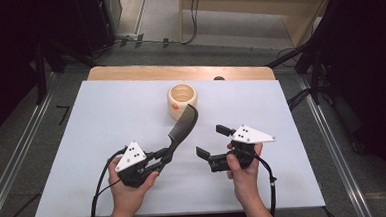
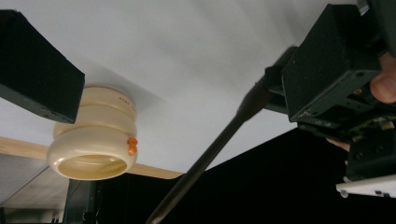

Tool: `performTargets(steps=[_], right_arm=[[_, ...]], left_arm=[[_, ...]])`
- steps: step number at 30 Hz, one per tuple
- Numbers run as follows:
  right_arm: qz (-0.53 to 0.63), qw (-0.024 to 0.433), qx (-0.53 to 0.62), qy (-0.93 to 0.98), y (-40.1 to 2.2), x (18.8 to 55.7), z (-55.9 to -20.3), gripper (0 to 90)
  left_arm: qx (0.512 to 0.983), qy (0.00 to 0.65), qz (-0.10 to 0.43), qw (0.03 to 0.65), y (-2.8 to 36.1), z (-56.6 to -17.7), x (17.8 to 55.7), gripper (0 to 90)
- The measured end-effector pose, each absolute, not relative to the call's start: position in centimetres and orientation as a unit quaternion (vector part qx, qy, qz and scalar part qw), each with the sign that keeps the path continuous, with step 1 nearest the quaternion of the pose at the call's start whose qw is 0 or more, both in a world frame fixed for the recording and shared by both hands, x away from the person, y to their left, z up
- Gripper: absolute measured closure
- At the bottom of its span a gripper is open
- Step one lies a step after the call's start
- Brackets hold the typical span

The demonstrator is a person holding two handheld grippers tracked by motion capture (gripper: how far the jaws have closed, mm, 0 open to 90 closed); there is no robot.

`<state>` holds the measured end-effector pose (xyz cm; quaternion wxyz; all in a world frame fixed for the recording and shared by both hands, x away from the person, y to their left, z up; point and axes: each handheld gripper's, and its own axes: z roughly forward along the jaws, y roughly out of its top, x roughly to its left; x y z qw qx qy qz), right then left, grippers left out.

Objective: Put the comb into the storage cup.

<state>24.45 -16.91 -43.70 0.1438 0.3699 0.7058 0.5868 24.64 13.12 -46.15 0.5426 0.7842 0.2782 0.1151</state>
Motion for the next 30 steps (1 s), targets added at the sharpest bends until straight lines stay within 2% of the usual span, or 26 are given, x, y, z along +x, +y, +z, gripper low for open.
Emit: performTargets(steps=[8,9,11,13,17,22,23,24,25,27,30], right_arm=[[0.602,0.117,0.373,0.696,-16.3,24.4,-43.8,0.0],[0.617,0.103,0.383,0.68,-16.3,24.4,-43.7,6.5],[0.617,0.1,0.386,0.678,-16.2,24.5,-43.7,6.5],[0.61,0.093,0.402,0.676,-16.0,24.7,-43.7,11.3],[0.604,0.082,0.421,0.671,-16.0,24.9,-43.9,15.0],[0.604,0.079,0.44,0.659,-15.2,24.9,-44.0,28.0],[0.604,0.079,0.44,0.659,-15.2,24.9,-44.0,28.0],[0.606,0.077,0.44,0.658,-15.1,24.8,-44.0,30.8],[0.613,0.068,0.439,0.654,-15.0,24.8,-44.1,37.2],[0.616,0.067,0.439,0.651,-14.8,24.7,-44.2,41.9],[0.614,0.063,0.44,0.652,-14.8,24.7,-44.3,45.2]], left_arm=[[0.782,0.272,0.107,0.55,12.4,-47.2,24.0,72.2],[0.781,0.27,0.103,0.554,12.2,-47.2,24.0,72.2],[0.78,0.271,0.104,0.555,12.1,-47.3,24.0,72.3],[0.78,0.267,0.106,0.556,11.8,-47.2,23.8,72.3],[0.78,0.264,0.11,0.556,11.7,-47.2,23.7,72.2],[0.777,0.259,0.117,0.561,11.4,-47.3,23.3,72.2],[0.778,0.257,0.12,0.56,11.3,-47.3,23.3,72.2],[0.778,0.257,0.122,0.56,11.2,-47.4,23.2,72.2],[0.781,0.253,0.125,0.557,11.0,-47.5,23.1,72.2],[0.782,0.251,0.128,0.556,10.8,-47.6,23.0,72.2],[0.786,0.246,0.132,0.552,10.4,-47.7,22.8,72.2]])
